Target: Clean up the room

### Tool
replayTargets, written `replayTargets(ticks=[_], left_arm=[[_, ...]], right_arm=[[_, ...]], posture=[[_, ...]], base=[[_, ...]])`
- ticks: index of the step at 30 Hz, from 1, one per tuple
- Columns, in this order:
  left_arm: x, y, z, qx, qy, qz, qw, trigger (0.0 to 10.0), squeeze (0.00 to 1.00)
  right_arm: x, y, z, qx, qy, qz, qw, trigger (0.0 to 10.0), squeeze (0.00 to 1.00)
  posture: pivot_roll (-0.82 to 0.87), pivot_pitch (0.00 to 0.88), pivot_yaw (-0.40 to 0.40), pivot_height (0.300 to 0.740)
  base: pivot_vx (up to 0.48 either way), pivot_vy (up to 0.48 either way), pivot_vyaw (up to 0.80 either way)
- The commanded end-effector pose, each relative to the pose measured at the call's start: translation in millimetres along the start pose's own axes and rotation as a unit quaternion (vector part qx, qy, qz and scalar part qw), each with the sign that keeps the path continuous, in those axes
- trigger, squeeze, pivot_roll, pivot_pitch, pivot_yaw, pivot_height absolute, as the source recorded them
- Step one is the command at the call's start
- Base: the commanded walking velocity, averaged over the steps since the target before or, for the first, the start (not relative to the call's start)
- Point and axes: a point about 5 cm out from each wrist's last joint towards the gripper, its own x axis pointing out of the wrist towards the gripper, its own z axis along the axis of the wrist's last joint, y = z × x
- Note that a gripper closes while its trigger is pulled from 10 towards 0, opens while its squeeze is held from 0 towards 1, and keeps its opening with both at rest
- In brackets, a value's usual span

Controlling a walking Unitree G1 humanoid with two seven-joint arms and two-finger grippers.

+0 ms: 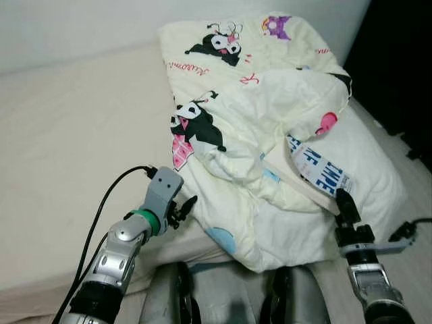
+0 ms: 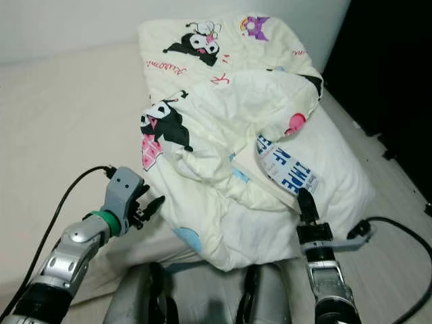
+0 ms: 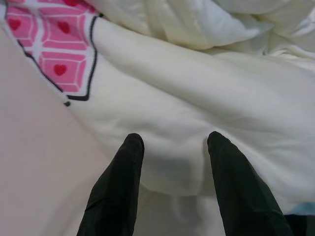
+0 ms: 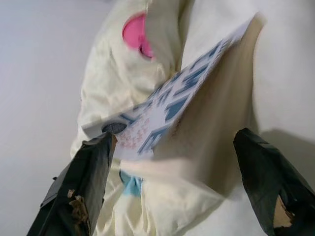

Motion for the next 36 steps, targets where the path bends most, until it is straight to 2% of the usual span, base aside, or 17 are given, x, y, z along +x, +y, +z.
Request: replayTargets(ticks=[1, 9, 12, 17, 28, 36], left_arm=[[-1.2, -3.2, -10.0, -0.007, 0.019, -0.005, 1.0, 10.0, 0.0], [1.9, -4.8, -8.1, -0.009, 0.017, -0.008, 1.0, 10.0, 0.0], [1.4, -3.8, -8.3, -0.009, 0.017, -0.006, 1.0, 10.0, 0.0], [-3.7, -1.2, -10.0, -0.008, 0.019, 0.001, 1.0, 10.0, 0.0], [-6.9, 4.3, -9.4, -0.001, 0.02, 0.005, 1.0, 10.0, 0.0], [-8.8, 4.7, -10.2, 0.003, 0.022, 0.002, 1.0, 10.0, 0.0]], right_arm=[[-6.0, -1.8, 0.9, 0.003, -0.013, 0.003, 1.0, 10.0, 0.0], [4.2, -1.2, 13.6, -0.009, -0.008, -0.007, 1.0, 10.0, 0.0], [8.3, -1.5, 10.2, 0.001, 0.002, -0.02, 1.0, 10.0, 0.0], [3.2, -7.1, -15.0, 0.028, 0.033, -0.06, 0.997, 10.0, 0.0], [5.4, -6.9, -30.3, 0.042, 0.048, -0.08, 0.995, 10.0, 0.0], [-3.2, -13.6, -34.6, 0.05, 0.044, -0.108, 0.992, 10.0, 0.0]], posture=[[0.15, 0.187, 0.149, 0.595], [0.15, 0.18, 0.15, 0.595], [0.16, 0.176, 0.141, 0.595], [0.19, 0.177, 0.145, 0.595], [0.21, 0.177, 0.152, 0.595], [0.22, 0.176, 0.162, 0.595]], base=[[0.0, 0.0, 0.0], [0.0, 0.0, 0.0], [0.0, 0.0, 0.0], [0.0, 0.0, 0.0], [0.0, 0.0, 0.0], [0.0, 0.0, 0.0]])
